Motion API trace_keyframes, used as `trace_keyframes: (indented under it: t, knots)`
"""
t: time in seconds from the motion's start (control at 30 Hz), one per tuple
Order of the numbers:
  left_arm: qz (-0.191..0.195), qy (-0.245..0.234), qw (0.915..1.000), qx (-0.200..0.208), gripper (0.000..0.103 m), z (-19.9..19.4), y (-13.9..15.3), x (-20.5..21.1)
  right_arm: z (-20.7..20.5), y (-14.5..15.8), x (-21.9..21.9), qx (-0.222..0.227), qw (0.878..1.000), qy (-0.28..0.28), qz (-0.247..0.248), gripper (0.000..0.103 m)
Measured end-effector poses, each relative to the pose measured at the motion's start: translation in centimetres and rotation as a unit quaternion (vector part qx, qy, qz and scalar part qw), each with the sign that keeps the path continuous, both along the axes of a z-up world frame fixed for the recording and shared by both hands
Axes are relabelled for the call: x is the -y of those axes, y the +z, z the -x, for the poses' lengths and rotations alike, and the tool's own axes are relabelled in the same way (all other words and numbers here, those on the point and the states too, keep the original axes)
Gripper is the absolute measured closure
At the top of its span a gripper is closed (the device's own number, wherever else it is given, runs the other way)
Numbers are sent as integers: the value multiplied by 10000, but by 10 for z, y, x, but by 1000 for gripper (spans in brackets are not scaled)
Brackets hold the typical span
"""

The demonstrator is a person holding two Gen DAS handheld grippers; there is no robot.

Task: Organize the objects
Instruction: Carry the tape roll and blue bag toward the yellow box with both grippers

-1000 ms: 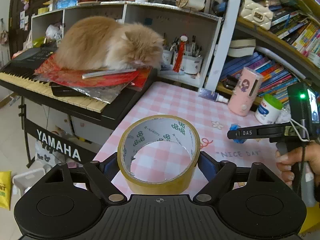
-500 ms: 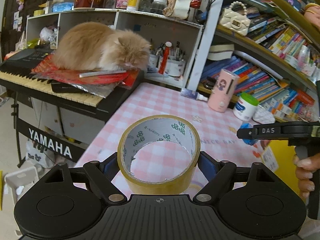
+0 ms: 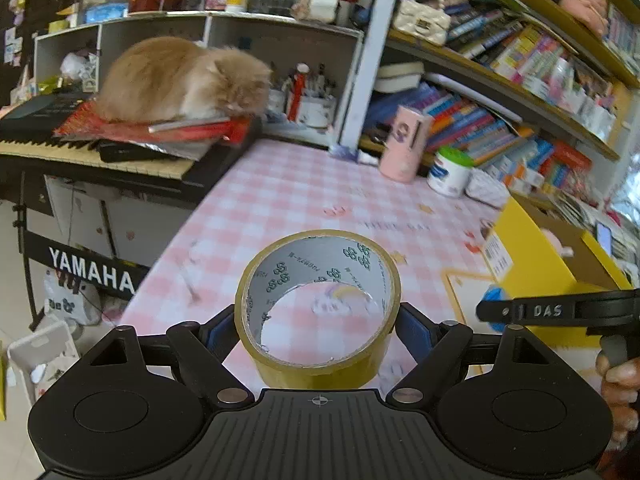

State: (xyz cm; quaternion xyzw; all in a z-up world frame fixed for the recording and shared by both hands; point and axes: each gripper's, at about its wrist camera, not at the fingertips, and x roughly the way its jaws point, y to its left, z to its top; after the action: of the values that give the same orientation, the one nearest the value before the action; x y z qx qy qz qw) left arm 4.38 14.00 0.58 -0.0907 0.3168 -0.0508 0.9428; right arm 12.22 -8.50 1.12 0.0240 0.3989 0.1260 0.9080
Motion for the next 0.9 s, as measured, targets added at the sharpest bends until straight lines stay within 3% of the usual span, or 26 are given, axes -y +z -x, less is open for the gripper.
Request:
trace_keyframes:
  t: [0.13,0.5,0.9]
  knots:
    - [-43,-230,9997,-26,20,17,0,7,28,-10,2,-248,9996,-91,-48,75]
    - [-171,-731,9969,-229,20,55,-8,25,90,-21,14,-327,9989,-326,-89,75]
    - [-169,-1545,9874,-294,20,59,-12,58,130,-27,46,-524,9934,-1015,-124,75]
